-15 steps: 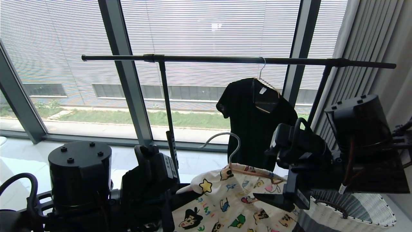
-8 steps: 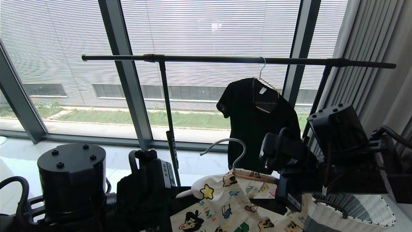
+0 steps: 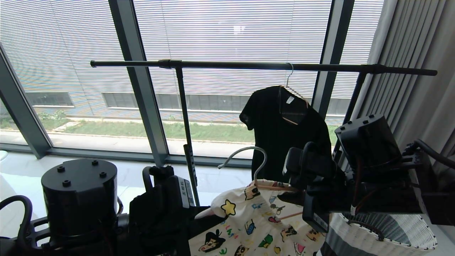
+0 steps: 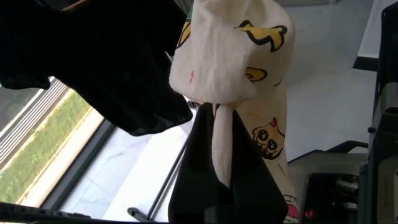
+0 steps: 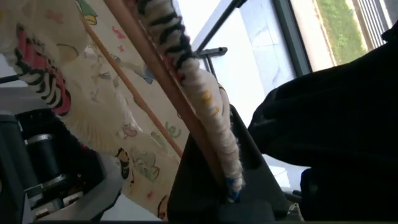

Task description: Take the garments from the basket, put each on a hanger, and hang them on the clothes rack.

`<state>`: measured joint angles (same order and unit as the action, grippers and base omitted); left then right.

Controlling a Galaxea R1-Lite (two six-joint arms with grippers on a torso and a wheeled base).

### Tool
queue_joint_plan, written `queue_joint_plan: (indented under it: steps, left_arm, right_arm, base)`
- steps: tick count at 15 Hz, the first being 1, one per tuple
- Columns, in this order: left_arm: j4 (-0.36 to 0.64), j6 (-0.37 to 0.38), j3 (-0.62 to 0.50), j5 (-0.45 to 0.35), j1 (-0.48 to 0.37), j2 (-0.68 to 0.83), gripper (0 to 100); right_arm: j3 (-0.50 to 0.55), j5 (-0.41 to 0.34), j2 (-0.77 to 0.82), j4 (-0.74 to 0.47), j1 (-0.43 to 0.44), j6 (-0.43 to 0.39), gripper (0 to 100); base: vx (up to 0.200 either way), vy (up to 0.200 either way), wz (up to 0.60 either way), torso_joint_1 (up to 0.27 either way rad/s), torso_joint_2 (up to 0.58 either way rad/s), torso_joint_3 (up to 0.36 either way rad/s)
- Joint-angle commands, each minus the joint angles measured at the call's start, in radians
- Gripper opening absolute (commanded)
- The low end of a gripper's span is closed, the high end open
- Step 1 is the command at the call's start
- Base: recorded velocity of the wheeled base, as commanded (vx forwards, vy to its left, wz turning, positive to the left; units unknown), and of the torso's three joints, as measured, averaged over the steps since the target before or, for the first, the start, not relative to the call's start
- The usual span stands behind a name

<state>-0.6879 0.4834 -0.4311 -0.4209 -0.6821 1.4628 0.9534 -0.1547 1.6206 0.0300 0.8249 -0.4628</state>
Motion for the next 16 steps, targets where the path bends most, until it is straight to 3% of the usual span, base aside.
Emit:
queue_joint_plan:
  steps: [1,2,3,5,6,9,13,16]
  left_arm:
    - [0.001,0.001,0.005,-0.003,0.000,-0.001,0]
    - [0.001,0.000,0.008,-0.001,-0.002,-0.001,0]
    - [0.001,0.000,0.012,-0.001,-0.002,0.001,100]
    - [0.001,-0.022,0.011,0.016,0.006,-0.001,100]
    - [0.001,-0.068,0.014,0.079,0.038,-0.002,100]
    - [-0.001,-0.103,0.031,0.136,0.101,-0.018,100]
    - [-0.001,-0.103,0.106,0.131,0.196,-0.084,100]
    - [-0.001,-0.115,0.110,0.129,0.257,-0.067,100]
  right_arm:
    - [-0.004,-0.002,-0.001,0.016,0.002,0.001,0]
    - [-0.004,-0.002,-0.001,0.039,0.002,-0.005,0]
    - [-0.007,-0.002,-0.001,0.056,0.002,-0.019,0]
    - [-0.036,-0.008,-0.010,0.113,-0.009,-0.099,0]
    - [-0.059,-0.022,-0.033,0.153,-0.029,-0.149,0]
    - [-0.101,-0.028,-0.073,0.228,-0.109,-0.205,0]
    - [-0.104,-0.028,-0.123,0.265,-0.230,-0.201,0]
    - [-0.102,-0.028,-0.163,0.286,-0.253,-0.172,0]
  base:
    - [0.000,0.000,0.00,0.000,0.00,0.000]
    - [0.000,0.000,0.00,0.000,0.00,0.000]
    - [0.000,0.000,0.00,0.000,0.00,0.000]
    - [0.000,0.000,0.00,0.000,0.00,0.000]
    - [0.000,0.000,0.00,0.000,0.00,0.000]
    - [0.000,0.000,0.00,0.000,0.00,0.000]
    - [0.000,0.000,0.00,0.000,0.00,0.000]
    - [0.000,0.000,0.00,0.000,0.00,0.000]
